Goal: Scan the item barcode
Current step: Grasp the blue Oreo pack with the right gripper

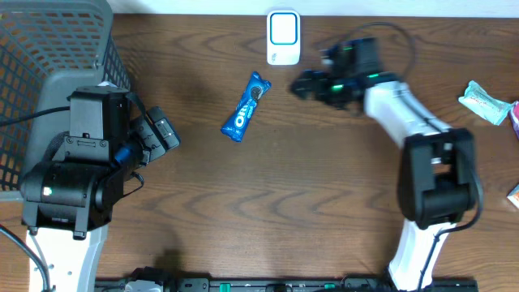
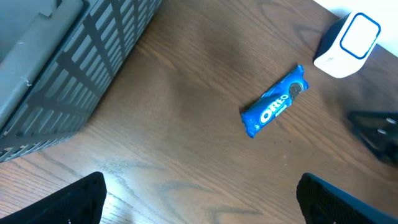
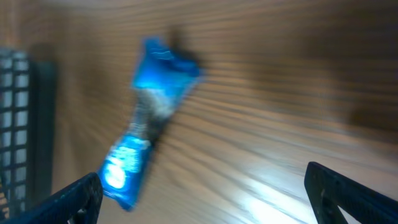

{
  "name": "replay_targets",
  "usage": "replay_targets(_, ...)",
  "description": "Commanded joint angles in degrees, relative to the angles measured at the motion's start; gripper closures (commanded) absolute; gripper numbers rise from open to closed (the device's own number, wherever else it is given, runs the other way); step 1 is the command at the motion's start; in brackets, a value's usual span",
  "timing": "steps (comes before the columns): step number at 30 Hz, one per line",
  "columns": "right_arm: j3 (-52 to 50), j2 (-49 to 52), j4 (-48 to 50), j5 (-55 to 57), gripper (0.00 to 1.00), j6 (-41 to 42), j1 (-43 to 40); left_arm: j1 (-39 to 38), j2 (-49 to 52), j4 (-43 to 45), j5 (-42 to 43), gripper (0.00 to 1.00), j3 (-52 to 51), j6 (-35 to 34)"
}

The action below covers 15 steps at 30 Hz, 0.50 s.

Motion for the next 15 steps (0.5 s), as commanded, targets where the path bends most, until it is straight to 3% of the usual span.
replay_targets(1,-0.3,-0.3,4.1,4.7,0.01,10.9,6.3,0.3,0.1,-0.1,-0.7,0.02,0.4,0.1)
replay_targets(4,-0.3,-0.3,5.5,13.2,0.04,18.3,10.7,0.3,0.1,-0.1,-0.7,0.02,0.4,0.1)
replay_targets(7,-0.3,0.0,5.3,20.4,0.15,21.5,13.9,0.3,0.1,-0.1,-0.7,0.02,0.4,0.1)
replay_targets(15,-0.3,4.0,7.3,22.1,0.17,25.5,17.5,0.3,0.1,-0.1,-0.7,0.02,0.4,0.1)
